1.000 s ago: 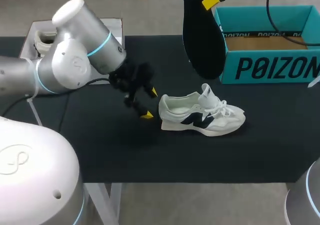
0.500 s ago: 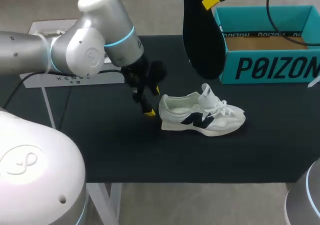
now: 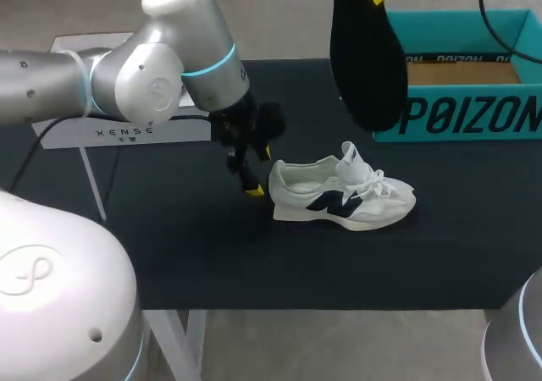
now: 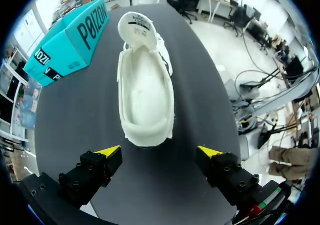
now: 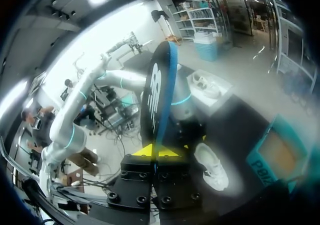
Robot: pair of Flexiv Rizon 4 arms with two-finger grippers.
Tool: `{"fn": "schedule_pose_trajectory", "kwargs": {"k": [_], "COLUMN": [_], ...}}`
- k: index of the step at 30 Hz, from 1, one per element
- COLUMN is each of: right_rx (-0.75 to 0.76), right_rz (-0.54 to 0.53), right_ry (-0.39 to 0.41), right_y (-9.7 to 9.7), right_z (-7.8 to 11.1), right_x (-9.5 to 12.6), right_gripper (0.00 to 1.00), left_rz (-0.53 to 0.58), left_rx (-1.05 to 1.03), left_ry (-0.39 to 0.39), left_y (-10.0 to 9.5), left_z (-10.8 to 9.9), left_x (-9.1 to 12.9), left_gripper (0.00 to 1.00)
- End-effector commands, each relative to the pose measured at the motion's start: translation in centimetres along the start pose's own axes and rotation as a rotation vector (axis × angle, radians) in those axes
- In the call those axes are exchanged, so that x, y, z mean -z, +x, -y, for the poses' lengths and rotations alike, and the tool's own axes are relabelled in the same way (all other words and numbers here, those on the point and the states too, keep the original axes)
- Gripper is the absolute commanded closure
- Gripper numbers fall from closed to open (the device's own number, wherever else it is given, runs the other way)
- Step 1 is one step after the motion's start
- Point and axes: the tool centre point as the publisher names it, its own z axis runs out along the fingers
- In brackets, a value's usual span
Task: Take the shoe out of the shoebox, open the shoe tongue, remove and reinsert the insole, then place the shoe into the shoebox
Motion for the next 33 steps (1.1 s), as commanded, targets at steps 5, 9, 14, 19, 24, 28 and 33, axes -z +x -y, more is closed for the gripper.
{"fn": "schedule_pose_trajectory", "kwargs": {"k": [5,9,14,19,24,28,33], "right_rx": [0.002,0.002,0.002,0.002,0.002,0.002,0.002], "right_rz": [0.008,0.008,0.008,0.008,0.008,0.008,0.008], "right_ry": [-0.003,-0.003,-0.003,-0.003,-0.003,-0.003,-0.003], "right_y": [1.1,1.1,1.1,1.1,1.1,1.1,1.1], "right_z": [0.9,0.9,0.9,0.9,0.9,0.9,0.9], "right_x": [0.1,0.1,0.1,0.1,0.1,0.1,0.1], "right_gripper": [1.00,1.00,1.00,1.00,1.00,1.00,1.00], "left_rz": [0.000,0.000,0.022,0.032,0.030,0.036,0.032], "left_rx": [0.000,0.000,-0.021,-0.057,-0.083,-0.101,-0.113], "left_ry": [-0.002,-0.002,0.001,0.013,0.009,0.000,0.000], "left_y": [0.0,0.0,-0.2,-0.6,-1.5,-2.5,-4.0], "left_z": [0.0,0.0,1.3,3.9,6.1,7.4,8.2], "left_x": [0.0,0.0,0.4,0.8,0.1,-0.9,-2.6], "left_gripper": [0.00,0.00,0.00,0.00,0.00,0.00,0.00]}}
